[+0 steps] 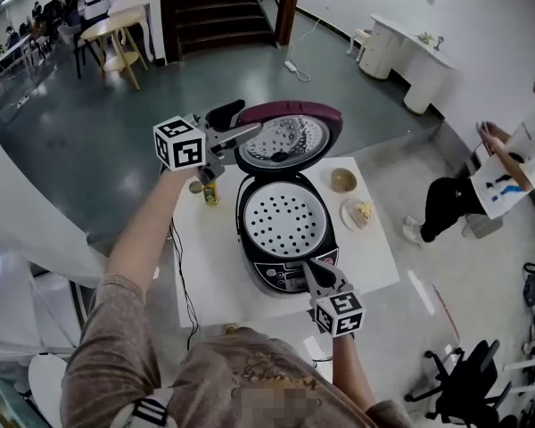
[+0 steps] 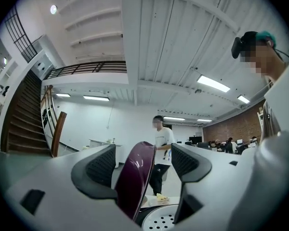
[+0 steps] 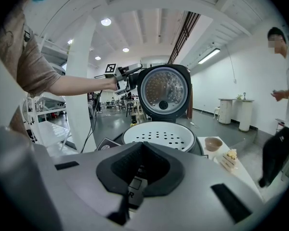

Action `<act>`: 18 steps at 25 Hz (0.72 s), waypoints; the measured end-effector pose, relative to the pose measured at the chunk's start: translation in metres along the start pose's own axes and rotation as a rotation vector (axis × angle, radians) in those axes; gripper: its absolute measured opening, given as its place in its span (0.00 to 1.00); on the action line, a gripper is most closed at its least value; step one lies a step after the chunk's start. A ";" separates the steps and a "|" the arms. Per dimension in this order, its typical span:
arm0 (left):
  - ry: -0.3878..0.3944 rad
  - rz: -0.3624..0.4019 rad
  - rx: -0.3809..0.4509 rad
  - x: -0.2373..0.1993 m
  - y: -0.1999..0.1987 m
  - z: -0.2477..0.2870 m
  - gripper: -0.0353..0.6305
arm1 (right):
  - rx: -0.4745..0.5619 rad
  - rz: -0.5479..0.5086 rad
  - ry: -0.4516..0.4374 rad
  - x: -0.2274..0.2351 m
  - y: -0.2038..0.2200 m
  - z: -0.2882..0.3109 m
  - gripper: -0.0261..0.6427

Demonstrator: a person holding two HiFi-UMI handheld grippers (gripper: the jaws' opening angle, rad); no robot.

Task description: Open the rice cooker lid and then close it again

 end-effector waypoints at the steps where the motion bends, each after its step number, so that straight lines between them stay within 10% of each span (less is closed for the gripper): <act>1: 0.009 0.005 -0.003 0.004 0.000 0.002 0.59 | 0.001 -0.001 -0.001 0.000 0.000 0.000 0.04; 18: 0.038 -0.010 0.017 0.036 -0.002 -0.004 0.59 | -0.001 -0.006 -0.008 -0.003 -0.003 -0.002 0.04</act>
Point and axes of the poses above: the fingertips, and each gripper's own axes: z forward along the fingers, x to its right, y out of its underside, the point moved 4 cm from there along -z, backward along the fingers, and after that the axes turned 9 degrees about z, right-handed, at the moved point
